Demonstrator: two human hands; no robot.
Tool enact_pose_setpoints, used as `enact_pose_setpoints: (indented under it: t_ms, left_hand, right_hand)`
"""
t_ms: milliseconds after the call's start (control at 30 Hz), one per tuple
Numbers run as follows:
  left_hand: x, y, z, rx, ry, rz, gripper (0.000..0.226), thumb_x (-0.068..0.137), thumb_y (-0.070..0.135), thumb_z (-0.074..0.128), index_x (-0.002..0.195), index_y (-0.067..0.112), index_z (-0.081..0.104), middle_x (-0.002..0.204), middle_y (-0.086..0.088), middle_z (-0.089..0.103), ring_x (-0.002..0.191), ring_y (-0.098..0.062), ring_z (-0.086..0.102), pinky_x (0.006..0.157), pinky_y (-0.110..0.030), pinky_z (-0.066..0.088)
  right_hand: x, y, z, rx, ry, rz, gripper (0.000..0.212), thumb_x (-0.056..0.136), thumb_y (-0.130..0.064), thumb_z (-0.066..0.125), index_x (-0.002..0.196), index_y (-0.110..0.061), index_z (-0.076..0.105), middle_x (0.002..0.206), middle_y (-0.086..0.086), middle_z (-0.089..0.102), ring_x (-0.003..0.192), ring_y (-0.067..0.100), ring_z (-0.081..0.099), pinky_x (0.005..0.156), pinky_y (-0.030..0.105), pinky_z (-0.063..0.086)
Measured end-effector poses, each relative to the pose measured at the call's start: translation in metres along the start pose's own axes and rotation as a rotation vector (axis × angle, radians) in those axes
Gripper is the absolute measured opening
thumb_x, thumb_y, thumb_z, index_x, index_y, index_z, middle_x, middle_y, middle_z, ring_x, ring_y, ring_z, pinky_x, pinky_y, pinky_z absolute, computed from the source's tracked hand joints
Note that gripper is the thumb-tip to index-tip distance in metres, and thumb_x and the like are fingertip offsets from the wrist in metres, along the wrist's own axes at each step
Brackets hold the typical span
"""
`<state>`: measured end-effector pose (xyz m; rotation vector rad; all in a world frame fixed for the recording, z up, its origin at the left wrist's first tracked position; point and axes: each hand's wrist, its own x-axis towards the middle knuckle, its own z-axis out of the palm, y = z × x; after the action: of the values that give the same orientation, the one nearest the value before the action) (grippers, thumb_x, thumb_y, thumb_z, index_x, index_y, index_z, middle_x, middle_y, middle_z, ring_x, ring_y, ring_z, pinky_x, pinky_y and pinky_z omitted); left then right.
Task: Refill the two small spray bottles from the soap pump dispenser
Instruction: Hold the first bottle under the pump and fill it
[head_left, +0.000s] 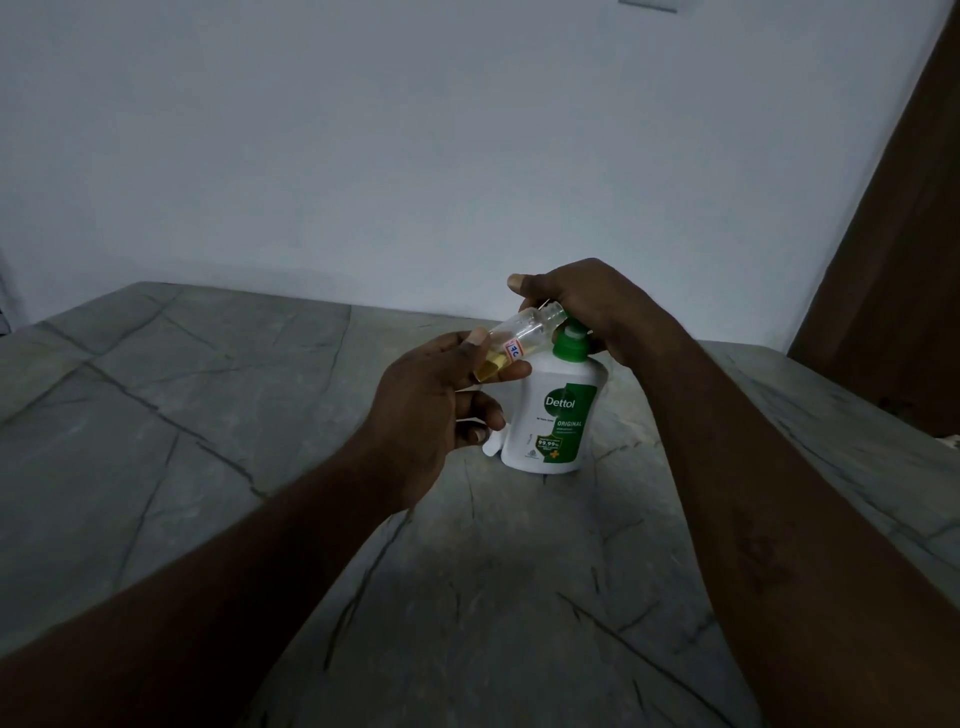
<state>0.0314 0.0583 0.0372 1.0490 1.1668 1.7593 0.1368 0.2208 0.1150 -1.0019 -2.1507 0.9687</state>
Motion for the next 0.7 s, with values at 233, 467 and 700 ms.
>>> enact_pose_setpoints:
  t_ms: [233, 467, 700]
  left_hand:
    - [-0.0013, 0.0021, 0.0009, -0.002, -0.025, 0.009, 0.033, 0.105, 0.033, 0.045, 0.124, 0.015, 0.064, 0.112, -0.009, 0.076, 0.060, -0.020, 0.054, 0.056, -0.029, 0.038]
    - [-0.0014, 0.0022, 0.0016, -0.020, -0.021, -0.002, 0.033, 0.104, 0.029, 0.045, 0.126, 0.013, 0.063, 0.113, -0.010, 0.076, 0.060, -0.020, 0.053, 0.056, -0.028, 0.037]
    - [-0.0016, -0.0009, 0.0014, -0.020, -0.009, -0.018, 0.033, 0.104, 0.027, 0.045, 0.128, 0.010, 0.062, 0.113, -0.012, 0.075, 0.061, -0.021, 0.053, 0.058, -0.030, 0.037]
  right_hand:
    - [-0.0022, -0.0042, -0.0028, 0.001, 0.028, -0.043, 0.039, 0.090, -0.055, 0.069, 0.080, -0.018, 0.076, 0.084, -0.001, 0.070, 0.073, 0.017, 0.060, 0.067, 0.030, 0.047]
    - [-0.0003, -0.0029, -0.0032, 0.033, -0.004, -0.001, 0.034, 0.089, -0.050, 0.072, 0.088, -0.017, 0.076, 0.070, -0.011, 0.071, 0.073, 0.016, 0.062, 0.071, 0.031, 0.049]
    - [0.0004, 0.0001, 0.0020, 0.016, -0.043, 0.031, 0.044, 0.085, -0.050, 0.075, 0.101, -0.009, 0.077, 0.098, 0.008, 0.076, 0.089, 0.027, 0.069, 0.091, 0.044, 0.055]
